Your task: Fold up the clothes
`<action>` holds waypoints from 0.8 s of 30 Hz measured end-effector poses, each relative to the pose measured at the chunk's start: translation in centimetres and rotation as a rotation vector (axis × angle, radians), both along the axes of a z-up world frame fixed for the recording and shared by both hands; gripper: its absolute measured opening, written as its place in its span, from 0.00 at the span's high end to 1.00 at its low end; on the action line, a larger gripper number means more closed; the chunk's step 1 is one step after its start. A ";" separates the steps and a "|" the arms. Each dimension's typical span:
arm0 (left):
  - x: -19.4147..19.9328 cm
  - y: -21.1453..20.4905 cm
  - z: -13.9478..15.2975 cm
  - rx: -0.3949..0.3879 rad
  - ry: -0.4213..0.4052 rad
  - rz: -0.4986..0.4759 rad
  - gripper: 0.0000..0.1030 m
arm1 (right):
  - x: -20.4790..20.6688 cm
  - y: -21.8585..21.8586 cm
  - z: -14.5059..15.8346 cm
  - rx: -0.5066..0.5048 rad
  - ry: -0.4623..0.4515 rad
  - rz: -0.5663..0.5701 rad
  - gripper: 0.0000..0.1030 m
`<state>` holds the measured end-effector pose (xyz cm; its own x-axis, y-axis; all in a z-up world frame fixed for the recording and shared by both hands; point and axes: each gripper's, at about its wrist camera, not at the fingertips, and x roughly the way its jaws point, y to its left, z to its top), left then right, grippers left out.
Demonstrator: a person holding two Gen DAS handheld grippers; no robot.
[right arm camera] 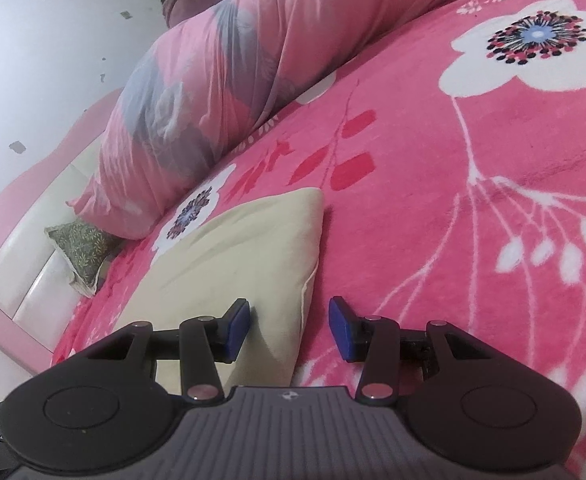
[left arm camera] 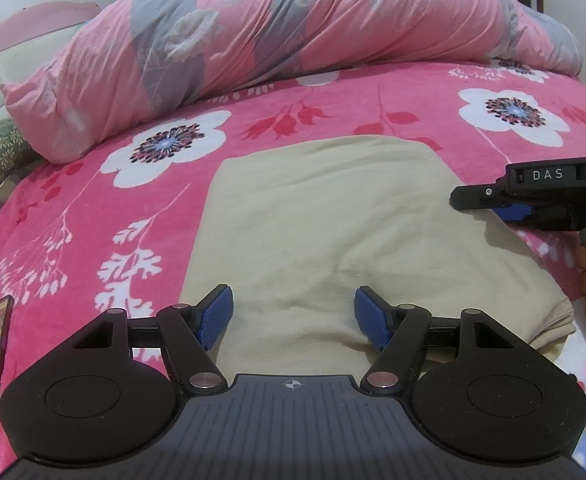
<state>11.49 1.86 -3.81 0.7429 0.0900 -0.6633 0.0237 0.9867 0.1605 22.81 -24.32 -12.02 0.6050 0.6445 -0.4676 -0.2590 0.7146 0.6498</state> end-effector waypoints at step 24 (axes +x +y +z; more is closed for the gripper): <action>-4.0 4.5 0.4 -0.289 -0.181 0.013 0.33 | -4.6 -0.4 0.5 0.035 0.024 0.142 0.55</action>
